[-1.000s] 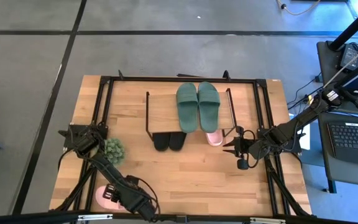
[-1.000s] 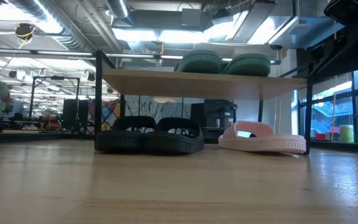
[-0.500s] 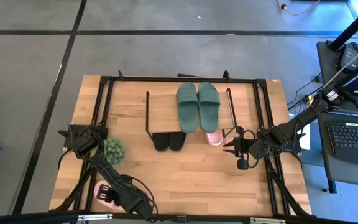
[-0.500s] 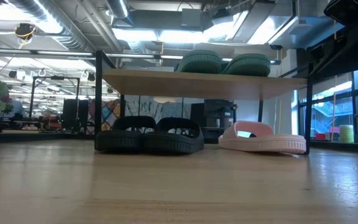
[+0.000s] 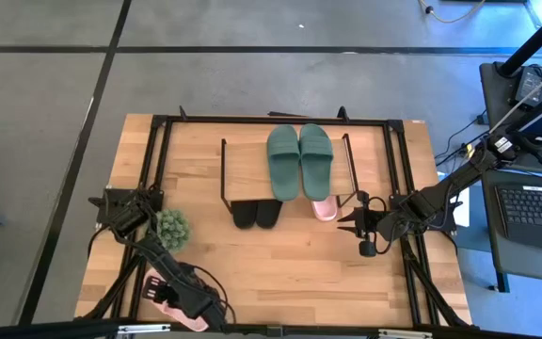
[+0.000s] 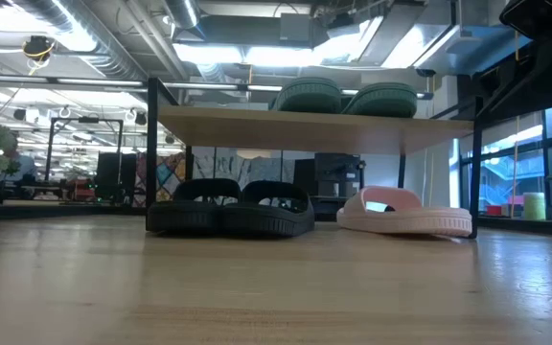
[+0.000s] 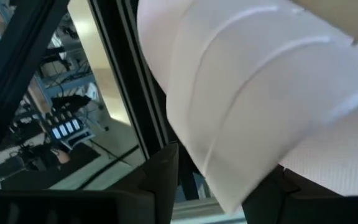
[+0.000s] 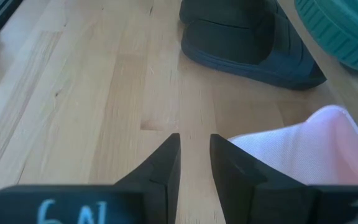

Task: Pick and place slides into the shelf
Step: Put the pink slipper under the shelf

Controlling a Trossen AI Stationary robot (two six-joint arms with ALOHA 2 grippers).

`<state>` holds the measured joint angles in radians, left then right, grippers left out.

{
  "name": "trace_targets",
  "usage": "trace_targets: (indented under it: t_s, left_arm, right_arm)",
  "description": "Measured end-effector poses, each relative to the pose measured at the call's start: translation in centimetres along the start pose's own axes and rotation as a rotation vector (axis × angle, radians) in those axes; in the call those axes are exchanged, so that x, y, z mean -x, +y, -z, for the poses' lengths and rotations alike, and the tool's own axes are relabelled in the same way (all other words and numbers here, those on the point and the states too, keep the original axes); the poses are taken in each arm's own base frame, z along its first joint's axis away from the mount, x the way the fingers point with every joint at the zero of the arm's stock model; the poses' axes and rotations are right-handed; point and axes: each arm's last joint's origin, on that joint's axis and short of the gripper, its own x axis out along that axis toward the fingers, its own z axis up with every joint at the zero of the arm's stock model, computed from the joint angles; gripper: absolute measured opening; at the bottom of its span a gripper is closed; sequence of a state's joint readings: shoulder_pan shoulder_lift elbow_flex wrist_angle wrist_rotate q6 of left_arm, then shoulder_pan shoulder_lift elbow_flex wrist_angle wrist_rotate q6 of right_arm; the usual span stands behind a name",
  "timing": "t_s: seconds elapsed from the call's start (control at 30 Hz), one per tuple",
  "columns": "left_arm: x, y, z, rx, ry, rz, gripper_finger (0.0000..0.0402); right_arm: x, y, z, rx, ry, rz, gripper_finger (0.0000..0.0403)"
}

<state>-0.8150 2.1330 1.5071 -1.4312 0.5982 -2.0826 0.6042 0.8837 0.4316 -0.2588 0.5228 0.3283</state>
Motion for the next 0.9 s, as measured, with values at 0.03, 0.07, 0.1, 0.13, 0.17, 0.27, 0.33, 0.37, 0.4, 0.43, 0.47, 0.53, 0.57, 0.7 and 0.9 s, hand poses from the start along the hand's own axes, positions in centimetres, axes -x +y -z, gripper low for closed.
trace_targets:
  t_s: [0.03,0.07,0.1,0.13,0.17,0.27,0.33,0.37,0.4,0.43,0.47,0.53,0.57,0.7,0.9]
  left_arm:
    - [-0.1,0.0,-0.1,-0.013,-0.004,-0.004,0.0134]
    - [-0.3,0.0,-0.2,-0.016,-0.007,-0.007,0.0128]
    - [-0.4,-0.1,-0.4,-0.016,-0.013,-0.009,0.012]
    - [-0.6,-0.1,-0.5,-0.018,-0.019,-0.012,0.0111]
    - [-0.7,-0.1,-0.5,-0.027,-0.021,-0.014,0.01]
    - [-0.8,-0.1,-0.6,-0.051,-0.024,-0.019,0.0061]
    - [-0.8,-0.1,-0.6,-0.058,-0.028,-0.017,0.0032]
    - [-0.8,-0.1,-0.6,-0.058,-0.031,-0.018,0.0018]
    - [-0.8,-0.1,-0.6,-0.059,-0.03,-0.019,0.0011]
    - [-0.7,-0.1,-0.6,-0.067,-0.028,-0.019,0.0009]
    - [-0.6,0.0,-0.5,-0.088,-0.022,-0.018,0.001]
    - [-0.2,0.0,-0.2,-0.139,-0.009,-0.006,0.001]
    - [0.1,0.0,0.0,-0.167,-0.004,0.005,0.0008]
    - [2.2,0.9,1.0,-0.231,-0.016,0.017,0.0006]
    - [7.0,2.4,2.4,-0.37,-0.1,0.212,0.0004]
  right_arm:
    - [0.0,0.0,0.0,0.0,0.0,0.0,0.0089]
    - [0.0,0.0,0.0,0.0,0.0,0.0,0.0089]
    - [0.0,0.0,0.0,0.0,0.0,0.0,0.0089]
    - [0.0,0.0,0.0,0.0,0.0,0.0,0.0089]
    - [0.0,0.0,0.0,0.0,0.0,0.0,0.0089]
    - [0.0,0.0,0.0,0.0,0.0,0.0,0.0089]
    - [0.0,0.0,0.0,0.0,0.0,0.0,0.0089]
    - [0.0,0.0,0.0,0.0,0.0,0.0,0.0089]
    - [0.0,0.0,0.0,0.001,0.0,0.0,0.0089]
    - [0.0,0.0,0.0,0.001,0.0,0.0,0.0089]
    - [0.0,0.0,0.0,0.001,0.0,0.0,0.0089]
    - [0.0,0.0,0.0,0.001,0.0,0.0,0.0089]
    - [0.0,0.0,0.0,0.001,0.0,0.0,0.0089]
    - [0.0,0.0,0.0,0.001,0.0,0.0,0.0089]
    - [0.0,0.0,0.0,0.001,0.0,0.0,0.0089]
